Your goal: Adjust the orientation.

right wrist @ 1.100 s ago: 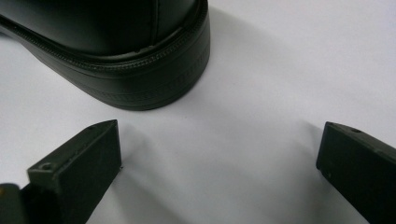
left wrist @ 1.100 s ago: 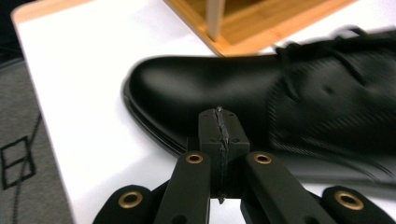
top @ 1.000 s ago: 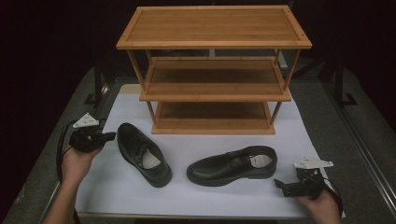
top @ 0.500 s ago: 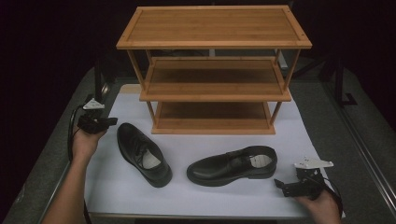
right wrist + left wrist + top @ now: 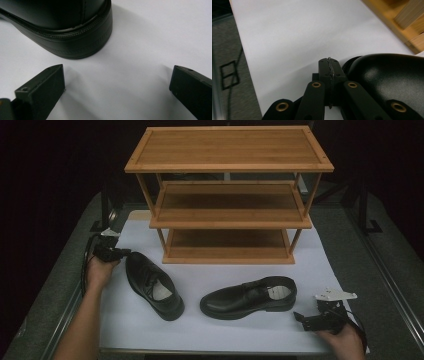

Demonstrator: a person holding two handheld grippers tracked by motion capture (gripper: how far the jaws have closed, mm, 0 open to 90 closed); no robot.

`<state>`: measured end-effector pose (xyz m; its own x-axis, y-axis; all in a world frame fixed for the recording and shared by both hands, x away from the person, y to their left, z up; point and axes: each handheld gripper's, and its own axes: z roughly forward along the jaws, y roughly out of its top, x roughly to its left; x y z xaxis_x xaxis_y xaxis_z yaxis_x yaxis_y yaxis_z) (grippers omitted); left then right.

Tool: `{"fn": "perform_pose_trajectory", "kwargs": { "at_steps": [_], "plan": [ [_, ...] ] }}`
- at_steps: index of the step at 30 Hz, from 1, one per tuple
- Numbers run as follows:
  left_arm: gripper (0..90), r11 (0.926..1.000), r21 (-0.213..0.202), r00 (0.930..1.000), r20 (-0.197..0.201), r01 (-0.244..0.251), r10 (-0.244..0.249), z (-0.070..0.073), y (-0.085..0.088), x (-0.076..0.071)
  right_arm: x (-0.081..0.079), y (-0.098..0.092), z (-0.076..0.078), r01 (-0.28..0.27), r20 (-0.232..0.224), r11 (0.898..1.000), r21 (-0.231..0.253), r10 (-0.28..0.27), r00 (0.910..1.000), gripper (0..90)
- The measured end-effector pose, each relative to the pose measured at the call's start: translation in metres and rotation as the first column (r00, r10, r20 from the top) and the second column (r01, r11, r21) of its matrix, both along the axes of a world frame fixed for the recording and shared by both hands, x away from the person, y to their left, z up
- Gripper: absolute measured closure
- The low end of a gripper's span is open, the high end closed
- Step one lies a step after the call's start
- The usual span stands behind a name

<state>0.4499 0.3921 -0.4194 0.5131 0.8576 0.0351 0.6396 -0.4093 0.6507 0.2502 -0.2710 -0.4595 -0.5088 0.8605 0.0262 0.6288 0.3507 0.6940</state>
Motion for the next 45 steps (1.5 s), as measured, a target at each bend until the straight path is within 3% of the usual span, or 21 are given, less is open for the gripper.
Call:
{"fn": "perform_pose_trajectory", "kwargs": {
  "at_steps": [8, 21, 32, 45],
  "plan": [
    [90.0, 0.9996, -0.022, 0.9998, 0.012, 0.016, -0.016, 0.0, -0.003, -0.001, 0.0, 0.0, 0.0, 0.0, 0.0, 1.0, -0.001, 0.0, 1.0, 0.0],
    [90.0, 0.9932, -0.058, 0.9948, 0.022, 0.101, -0.1, -0.002, -0.032, -0.006, 0.0, 0.0, 0.0, 0.0, 0.0, 1.0, -0.001, 0.0, 1.0, 0.0],
    [90.0, 0.9797, -0.061, 0.9816, 0.025, 0.191, -0.189, -0.003, -0.065, -0.008, 0.0, 0.0, 0.0, 0.0, 0.001, 1.0, -0.001, 0.0, 1.0, 0.0],
    [90.0, 0.9646, -0.071, 0.967, 0.038, 0.254, -0.252, -0.005, -0.097, -0.01, 0.0, 0.0, 0.0, 0.0, 0.001, 1.0, 0.0, 0.0, 1.0, 0.0]
  ]
}}
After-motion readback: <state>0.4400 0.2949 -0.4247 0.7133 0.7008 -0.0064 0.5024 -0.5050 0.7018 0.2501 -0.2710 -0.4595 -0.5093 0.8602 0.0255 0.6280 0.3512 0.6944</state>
